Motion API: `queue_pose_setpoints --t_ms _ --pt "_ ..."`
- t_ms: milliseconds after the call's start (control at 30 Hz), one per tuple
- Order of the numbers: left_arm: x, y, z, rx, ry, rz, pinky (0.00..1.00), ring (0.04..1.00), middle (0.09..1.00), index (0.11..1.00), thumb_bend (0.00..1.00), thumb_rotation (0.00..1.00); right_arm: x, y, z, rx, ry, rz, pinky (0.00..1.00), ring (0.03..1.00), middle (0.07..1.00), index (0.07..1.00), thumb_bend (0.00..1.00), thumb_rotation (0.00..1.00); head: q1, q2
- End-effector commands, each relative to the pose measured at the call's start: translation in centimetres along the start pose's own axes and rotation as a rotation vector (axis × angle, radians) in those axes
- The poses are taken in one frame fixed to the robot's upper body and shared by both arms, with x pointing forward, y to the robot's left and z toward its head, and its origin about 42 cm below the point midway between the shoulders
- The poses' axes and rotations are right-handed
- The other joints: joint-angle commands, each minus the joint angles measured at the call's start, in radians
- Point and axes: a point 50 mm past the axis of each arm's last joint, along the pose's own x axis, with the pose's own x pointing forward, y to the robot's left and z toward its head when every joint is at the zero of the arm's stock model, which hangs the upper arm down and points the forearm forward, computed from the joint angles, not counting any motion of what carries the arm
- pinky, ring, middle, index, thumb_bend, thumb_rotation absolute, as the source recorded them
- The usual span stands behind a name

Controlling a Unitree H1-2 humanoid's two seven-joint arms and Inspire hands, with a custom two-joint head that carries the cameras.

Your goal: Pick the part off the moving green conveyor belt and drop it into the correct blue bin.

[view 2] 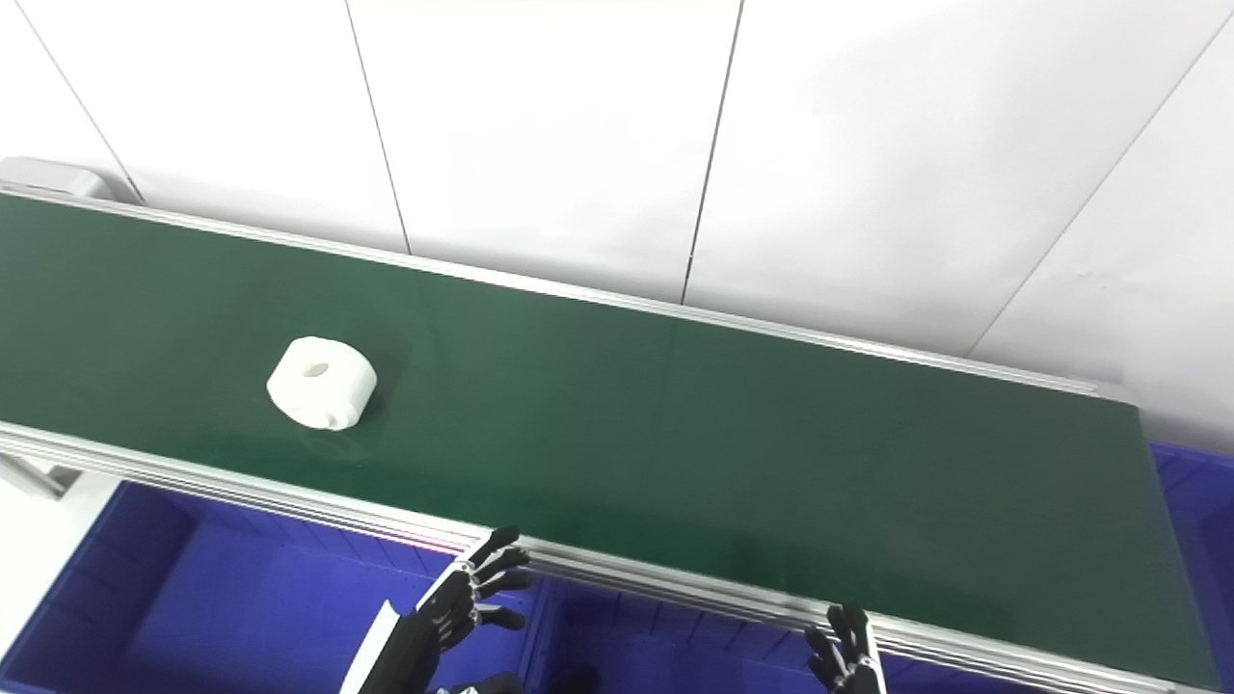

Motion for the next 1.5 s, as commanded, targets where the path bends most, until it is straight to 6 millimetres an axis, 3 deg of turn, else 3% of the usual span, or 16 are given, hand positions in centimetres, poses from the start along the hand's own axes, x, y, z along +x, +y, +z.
queue_pose_setpoints --t_ms 0,167,267,367,500,600,700,800,967,1300,1467 --pt "0.1 0.2 0.6 0.0 -0.05 0.001 0.64 0.802 0.849 0.9 0.85 0.68 0.1 0.2 0.6 0.002 -0.06 -0.001 0.9 0.901 0.964 1.0 0.94 1.0 -0.002 0.0" --pt "0.8 1.5 2.8 0.032 -0.168 -0.014 0.65 0.801 0.85 0.894 0.85 0.65 0.1 0.4 0.6 0.014 -0.057 0.001 0.91 0.895 0.96 1.0 0.93 1.0 -0.012 0.006" --pt "2.1 2.8 5.1 0.095 -0.283 -0.023 0.57 0.739 0.787 0.839 0.9 0.57 0.2 0.4 0.6 0.009 -0.054 0.009 0.89 0.889 0.958 1.0 0.94 1.0 -0.013 0.006" --pt "5.0 4.9 8.2 0.242 -0.397 -0.083 0.53 0.692 0.742 0.79 0.95 0.5 0.3 0.3 0.6 0.005 -0.054 0.009 0.88 0.882 0.952 1.0 0.94 1.0 -0.004 0.01" --pt "9.2 8.1 11.2 0.536 -0.452 -0.136 0.55 0.717 0.783 0.798 0.99 0.56 0.4 0.1 0.5 0.0 -0.058 0.007 0.84 0.86 0.931 0.993 0.95 1.0 0.004 0.007" --pt "12.4 10.1 12.8 0.72 -0.441 -0.157 0.6 0.763 0.841 0.833 0.98 0.51 0.5 0.2 0.5 0.004 -0.057 0.012 0.84 0.857 0.924 0.995 0.95 1.0 0.004 0.008" --pt "14.2 11.1 13.5 0.819 -0.435 -0.157 0.69 0.824 0.876 0.857 0.95 0.48 0.5 0.2 0.5 0.012 -0.056 0.014 0.84 0.859 0.923 0.994 0.95 1.0 0.004 0.01" --pt "16.6 12.5 13.9 0.942 -0.419 -0.148 0.75 0.844 0.886 0.871 0.93 0.49 0.6 0.2 0.6 0.01 -0.056 0.011 0.85 0.859 0.92 0.993 0.95 1.0 0.004 0.012" --pt "19.2 14.3 13.8 1.068 -0.379 -0.149 0.82 0.856 0.876 0.866 0.92 0.4 0.5 0.2 0.7 0.009 -0.054 0.008 0.85 0.864 0.911 0.99 0.95 1.0 0.004 0.012" --pt "23.1 17.2 9.7 1.19 -0.239 -0.178 0.84 0.844 0.854 0.846 0.94 0.36 0.6 0.7 0.9 0.021 -0.061 0.01 0.83 0.858 0.91 0.988 0.96 1.0 -0.008 0.023" --pt "24.0 17.9 7.5 1.212 -0.162 -0.212 0.87 0.87 0.867 0.85 0.92 0.4 0.5 0.7 1.1 0.019 -0.061 0.01 0.84 0.859 0.907 0.984 0.95 1.0 -0.013 0.031"
